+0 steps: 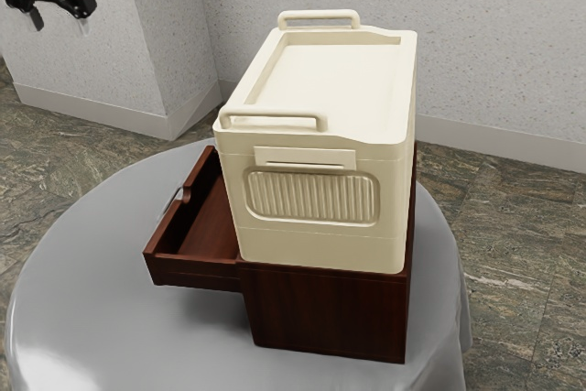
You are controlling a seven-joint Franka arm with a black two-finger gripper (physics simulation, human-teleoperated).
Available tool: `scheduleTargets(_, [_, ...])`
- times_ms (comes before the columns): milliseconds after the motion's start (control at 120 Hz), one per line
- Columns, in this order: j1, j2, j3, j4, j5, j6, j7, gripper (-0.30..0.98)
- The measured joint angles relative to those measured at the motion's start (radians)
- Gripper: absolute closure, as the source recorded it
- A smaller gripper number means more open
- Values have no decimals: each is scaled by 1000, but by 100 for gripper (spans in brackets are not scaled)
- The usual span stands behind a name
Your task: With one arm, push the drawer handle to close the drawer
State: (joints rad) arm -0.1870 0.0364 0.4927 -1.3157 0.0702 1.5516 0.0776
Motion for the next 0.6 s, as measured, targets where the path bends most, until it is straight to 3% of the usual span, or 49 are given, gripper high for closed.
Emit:
scheduleTargets(117, [-60, -3, 1, 3, -3, -4, 8, 2])
scheduleTargets(242, [-138, -103, -4, 153, -10, -56, 12, 2])
scheduleTargets(350, [-30, -129, -1, 150, -61, -89, 15, 2])
scheduleTargets(417, [-8, -140, -2, 76, -76, -103, 17, 2])
scheduleTargets(483, [-49, -229, -14, -62, -76, -114, 18, 2])
scheduleTargets(600, [-89, -454, -82, -434, -41, -65, 9, 2])
